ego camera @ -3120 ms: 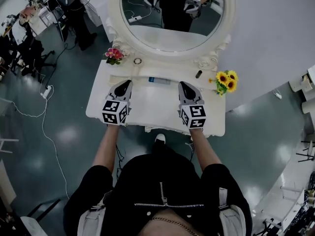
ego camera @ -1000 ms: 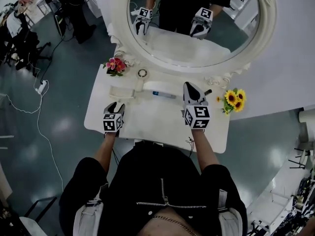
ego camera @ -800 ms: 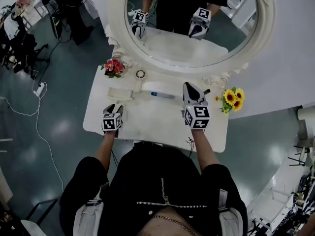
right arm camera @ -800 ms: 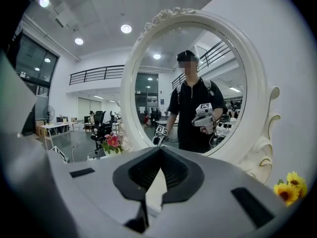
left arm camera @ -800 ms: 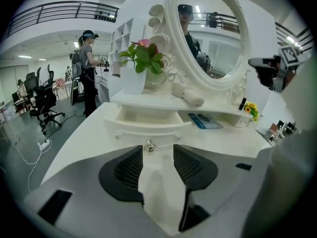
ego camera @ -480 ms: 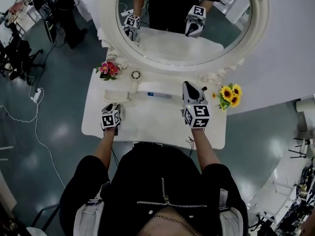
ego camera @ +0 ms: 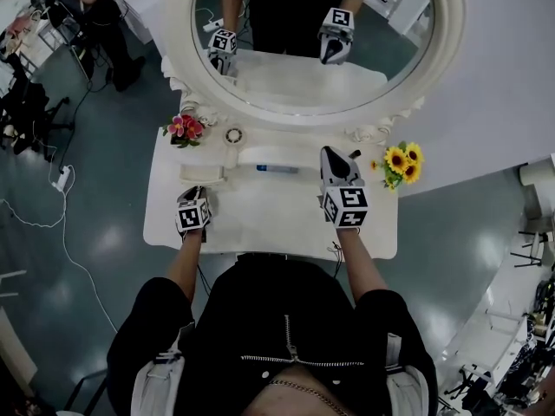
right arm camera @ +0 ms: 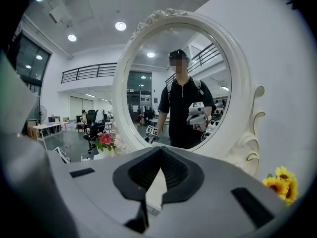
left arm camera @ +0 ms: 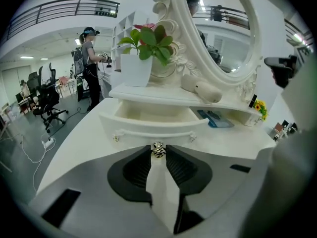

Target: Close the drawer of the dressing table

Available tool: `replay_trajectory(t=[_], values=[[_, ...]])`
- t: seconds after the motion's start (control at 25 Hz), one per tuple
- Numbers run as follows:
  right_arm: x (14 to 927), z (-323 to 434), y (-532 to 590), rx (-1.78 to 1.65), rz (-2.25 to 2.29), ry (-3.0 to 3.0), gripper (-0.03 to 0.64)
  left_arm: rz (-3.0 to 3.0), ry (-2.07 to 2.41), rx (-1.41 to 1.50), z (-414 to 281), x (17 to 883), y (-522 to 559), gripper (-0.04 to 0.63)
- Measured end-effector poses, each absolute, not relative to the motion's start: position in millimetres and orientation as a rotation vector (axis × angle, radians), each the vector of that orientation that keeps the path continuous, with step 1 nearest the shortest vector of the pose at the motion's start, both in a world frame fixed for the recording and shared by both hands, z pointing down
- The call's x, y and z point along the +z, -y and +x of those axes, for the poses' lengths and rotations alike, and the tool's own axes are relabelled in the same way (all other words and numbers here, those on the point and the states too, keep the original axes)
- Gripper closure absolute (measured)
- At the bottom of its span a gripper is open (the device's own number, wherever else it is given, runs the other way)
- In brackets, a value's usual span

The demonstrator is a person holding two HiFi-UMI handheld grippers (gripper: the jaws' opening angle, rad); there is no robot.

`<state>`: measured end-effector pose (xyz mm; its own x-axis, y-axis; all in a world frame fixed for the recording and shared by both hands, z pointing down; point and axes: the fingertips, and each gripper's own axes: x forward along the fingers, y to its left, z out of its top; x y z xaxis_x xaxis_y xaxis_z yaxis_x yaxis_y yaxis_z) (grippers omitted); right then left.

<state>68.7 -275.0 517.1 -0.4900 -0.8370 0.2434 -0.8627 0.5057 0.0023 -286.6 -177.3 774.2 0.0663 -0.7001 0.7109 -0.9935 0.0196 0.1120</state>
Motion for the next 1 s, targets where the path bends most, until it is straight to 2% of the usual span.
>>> replay_trajectory(t=[1.0], values=[[525.9,78.6,279.9,0.204,1.504,2.488,0.611,1.759,1.675,0.678,-296.7,772.2,216.1,0.491]])
